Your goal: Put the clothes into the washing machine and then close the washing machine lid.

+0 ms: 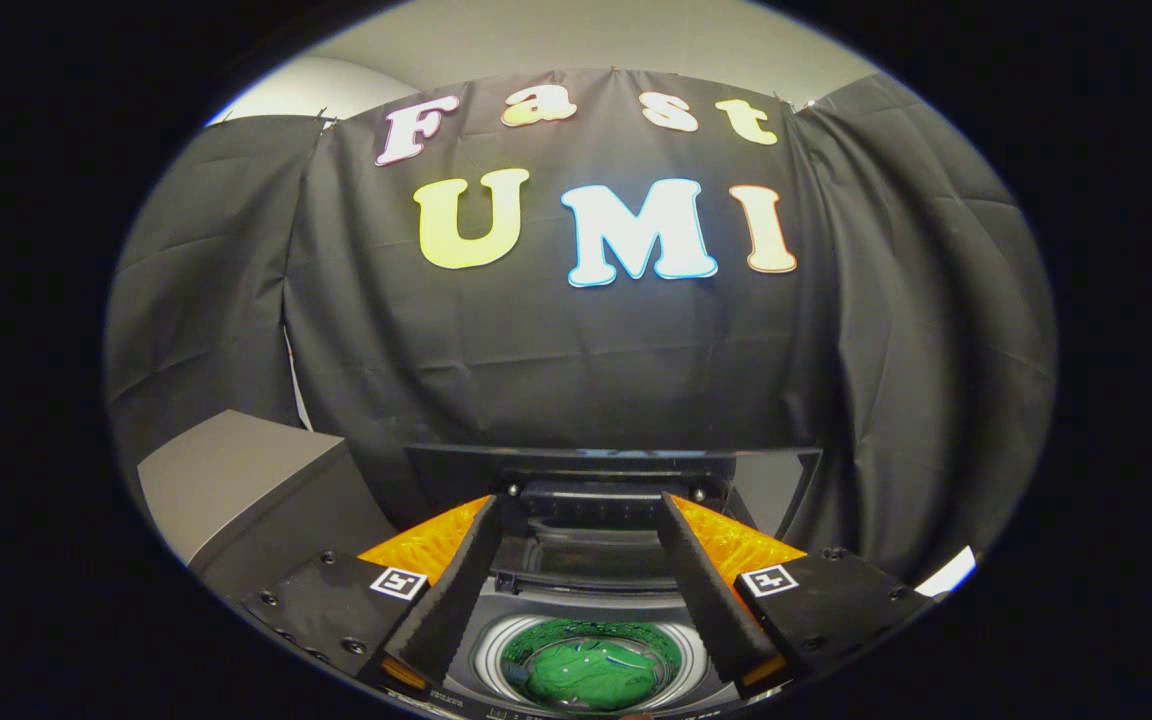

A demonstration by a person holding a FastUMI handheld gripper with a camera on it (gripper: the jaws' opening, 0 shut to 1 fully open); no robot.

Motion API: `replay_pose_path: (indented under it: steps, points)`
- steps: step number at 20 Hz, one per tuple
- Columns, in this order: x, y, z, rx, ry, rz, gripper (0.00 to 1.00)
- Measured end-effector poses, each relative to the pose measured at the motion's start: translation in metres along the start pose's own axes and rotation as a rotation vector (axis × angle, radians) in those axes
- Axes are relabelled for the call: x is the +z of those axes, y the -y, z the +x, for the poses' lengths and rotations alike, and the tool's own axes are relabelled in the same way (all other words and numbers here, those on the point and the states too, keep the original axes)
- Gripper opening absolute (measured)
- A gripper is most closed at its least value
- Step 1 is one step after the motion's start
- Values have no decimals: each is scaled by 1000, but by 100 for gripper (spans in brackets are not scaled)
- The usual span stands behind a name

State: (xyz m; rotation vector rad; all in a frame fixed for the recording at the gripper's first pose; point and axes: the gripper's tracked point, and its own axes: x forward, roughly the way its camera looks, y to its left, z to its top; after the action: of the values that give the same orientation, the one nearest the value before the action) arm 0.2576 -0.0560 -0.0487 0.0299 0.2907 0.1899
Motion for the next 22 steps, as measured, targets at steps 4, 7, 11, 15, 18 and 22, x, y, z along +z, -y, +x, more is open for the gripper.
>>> replay_pose_path:
  steps: [4,7,11,15,18,22]
  points:
    - [18,3,23,-18,22,-3,98]
    - [30,8,45,-41,33,0,98]
    - [34,13,74,-63,19,-8,98]
    - [31,17,100,-91,-8,-20,98]
    - [21,20,114,-104,-40,-5,98]
    - [11,25,118,-117,-66,23,98]
